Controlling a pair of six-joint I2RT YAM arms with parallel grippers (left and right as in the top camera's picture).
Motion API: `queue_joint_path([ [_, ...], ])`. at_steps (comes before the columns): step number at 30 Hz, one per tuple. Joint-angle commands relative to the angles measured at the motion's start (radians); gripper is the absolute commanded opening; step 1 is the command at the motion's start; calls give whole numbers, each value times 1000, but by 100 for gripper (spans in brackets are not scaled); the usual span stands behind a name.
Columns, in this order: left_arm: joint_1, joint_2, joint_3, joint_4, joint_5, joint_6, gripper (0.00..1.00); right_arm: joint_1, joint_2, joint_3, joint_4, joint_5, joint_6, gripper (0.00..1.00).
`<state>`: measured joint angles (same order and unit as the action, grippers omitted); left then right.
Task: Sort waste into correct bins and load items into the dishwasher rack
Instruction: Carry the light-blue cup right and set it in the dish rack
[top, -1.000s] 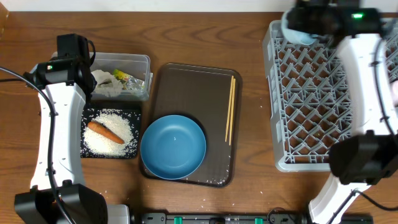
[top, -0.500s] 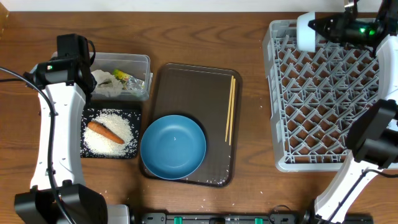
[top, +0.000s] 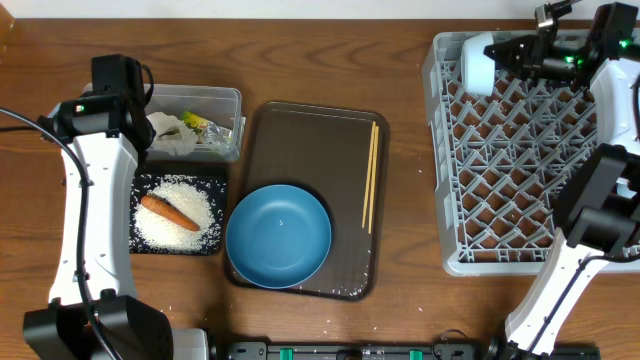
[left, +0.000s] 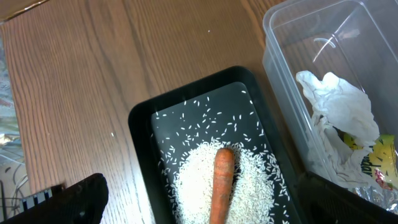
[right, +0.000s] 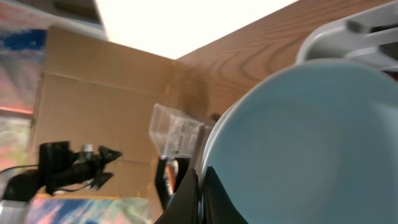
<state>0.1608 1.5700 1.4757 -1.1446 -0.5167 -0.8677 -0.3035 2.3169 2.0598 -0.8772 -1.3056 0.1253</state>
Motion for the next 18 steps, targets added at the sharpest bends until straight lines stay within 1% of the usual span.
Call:
queue_joint_path([
  [1, 1, 3, 1, -3, -22, -9, 98, 20, 20, 0, -1, -7, 20, 1],
  [5, 1, 3, 1, -3, -23, -9, 98, 15, 17, 0, -2, 88, 26, 1],
  [12, 1, 3, 1, -3, -22, -9, 98, -10, -10, 1, -5, 274, 110, 1],
  [18, 1, 3, 1, -3, -23, -9, 98, -32, -34, 1, -31, 355, 126, 4],
])
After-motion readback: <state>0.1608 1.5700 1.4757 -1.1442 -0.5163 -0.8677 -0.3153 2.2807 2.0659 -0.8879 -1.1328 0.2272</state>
